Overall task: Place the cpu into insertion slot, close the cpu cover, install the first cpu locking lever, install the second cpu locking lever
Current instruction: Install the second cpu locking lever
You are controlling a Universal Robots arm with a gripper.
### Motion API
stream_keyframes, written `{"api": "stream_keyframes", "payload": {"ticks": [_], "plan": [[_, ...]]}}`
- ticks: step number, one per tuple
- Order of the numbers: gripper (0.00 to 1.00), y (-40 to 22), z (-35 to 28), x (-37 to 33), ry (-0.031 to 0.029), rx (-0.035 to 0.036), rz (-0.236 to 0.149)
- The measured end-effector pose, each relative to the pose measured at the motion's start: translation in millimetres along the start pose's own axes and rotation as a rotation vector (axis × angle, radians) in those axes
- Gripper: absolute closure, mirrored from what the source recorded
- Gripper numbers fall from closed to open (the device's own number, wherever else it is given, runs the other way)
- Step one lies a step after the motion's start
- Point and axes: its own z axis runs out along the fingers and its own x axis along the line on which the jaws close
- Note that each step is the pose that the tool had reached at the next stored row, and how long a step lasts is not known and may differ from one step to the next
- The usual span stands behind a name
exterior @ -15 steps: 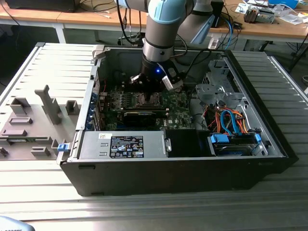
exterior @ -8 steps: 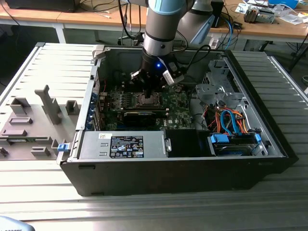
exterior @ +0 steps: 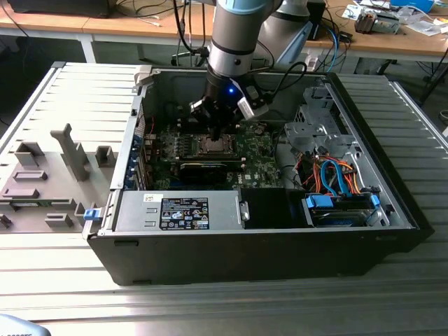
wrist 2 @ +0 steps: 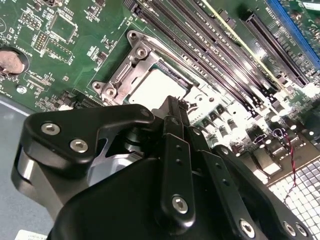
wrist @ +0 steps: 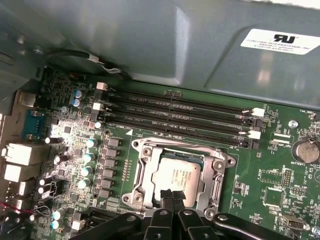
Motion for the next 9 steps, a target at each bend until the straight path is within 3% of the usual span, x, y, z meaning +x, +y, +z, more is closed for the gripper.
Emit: {"api": "stream_keyframes", "payload": {"ticks": [9], "plan": [[0.89, 0.2, -4.7, 0.4, 0.0023, 0.0123, 0.001]]}}
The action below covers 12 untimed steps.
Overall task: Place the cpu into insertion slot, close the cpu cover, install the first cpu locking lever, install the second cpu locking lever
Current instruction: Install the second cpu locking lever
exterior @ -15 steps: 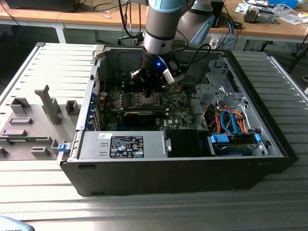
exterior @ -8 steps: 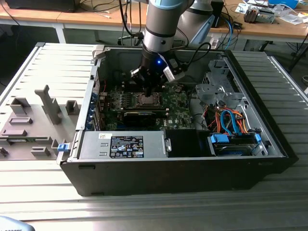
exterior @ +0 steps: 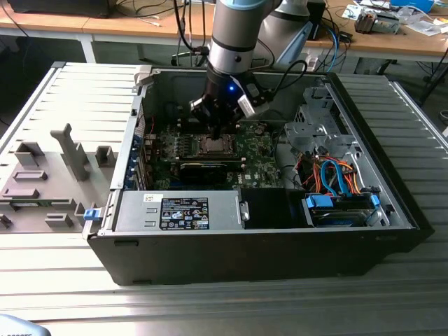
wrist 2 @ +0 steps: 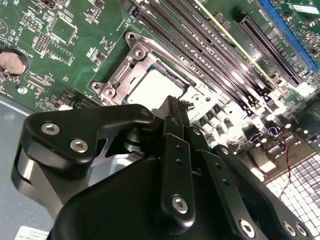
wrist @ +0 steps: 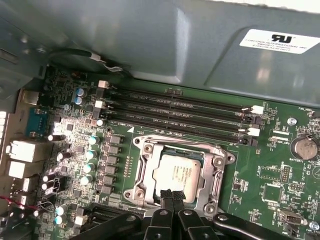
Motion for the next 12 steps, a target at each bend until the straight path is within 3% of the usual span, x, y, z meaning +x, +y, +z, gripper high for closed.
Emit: {"api": "stream_keyframes", "payload": {"ticks": [7, 12], "plan": [[0.89, 0.3, -9.8, 0.8, 0.0013, 0.0074, 0.001], [0.89, 0.7, -19.5, 1.7, 0.0015, 0.0086, 0.001]]}}
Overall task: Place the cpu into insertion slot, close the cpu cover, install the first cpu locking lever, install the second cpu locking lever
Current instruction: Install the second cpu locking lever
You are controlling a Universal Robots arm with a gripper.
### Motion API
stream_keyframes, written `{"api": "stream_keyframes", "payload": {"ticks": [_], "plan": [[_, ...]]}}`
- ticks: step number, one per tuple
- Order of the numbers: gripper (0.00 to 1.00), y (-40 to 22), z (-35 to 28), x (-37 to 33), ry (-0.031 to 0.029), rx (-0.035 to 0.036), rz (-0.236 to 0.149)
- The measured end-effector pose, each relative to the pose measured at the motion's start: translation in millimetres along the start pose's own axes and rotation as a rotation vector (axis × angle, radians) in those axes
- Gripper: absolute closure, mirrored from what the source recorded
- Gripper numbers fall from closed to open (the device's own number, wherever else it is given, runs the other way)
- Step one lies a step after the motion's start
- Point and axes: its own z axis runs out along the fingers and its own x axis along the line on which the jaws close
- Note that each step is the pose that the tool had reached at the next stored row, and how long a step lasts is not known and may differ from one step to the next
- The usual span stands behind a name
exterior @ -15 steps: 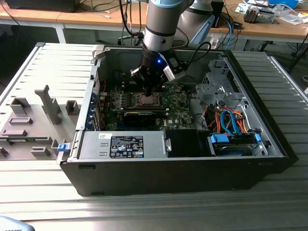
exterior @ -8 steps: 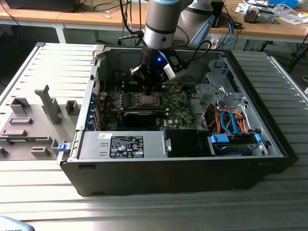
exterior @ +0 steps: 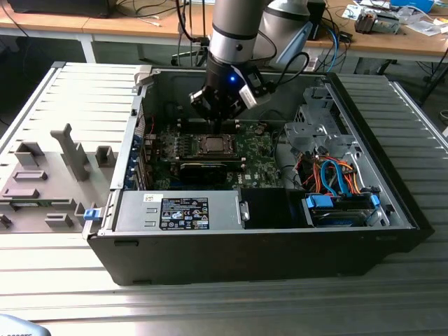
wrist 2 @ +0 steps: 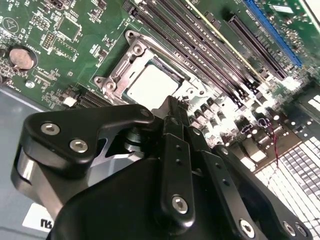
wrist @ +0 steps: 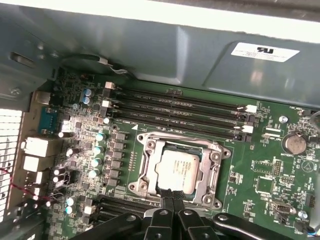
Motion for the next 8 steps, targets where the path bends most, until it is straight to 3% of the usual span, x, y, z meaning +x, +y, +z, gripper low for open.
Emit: {"api": "stream_keyframes", "payload": {"ticks": [8], "plan": [[0.89, 0.1, -2.6, 0.2, 0.0, 0.0002, 0.0]]}}
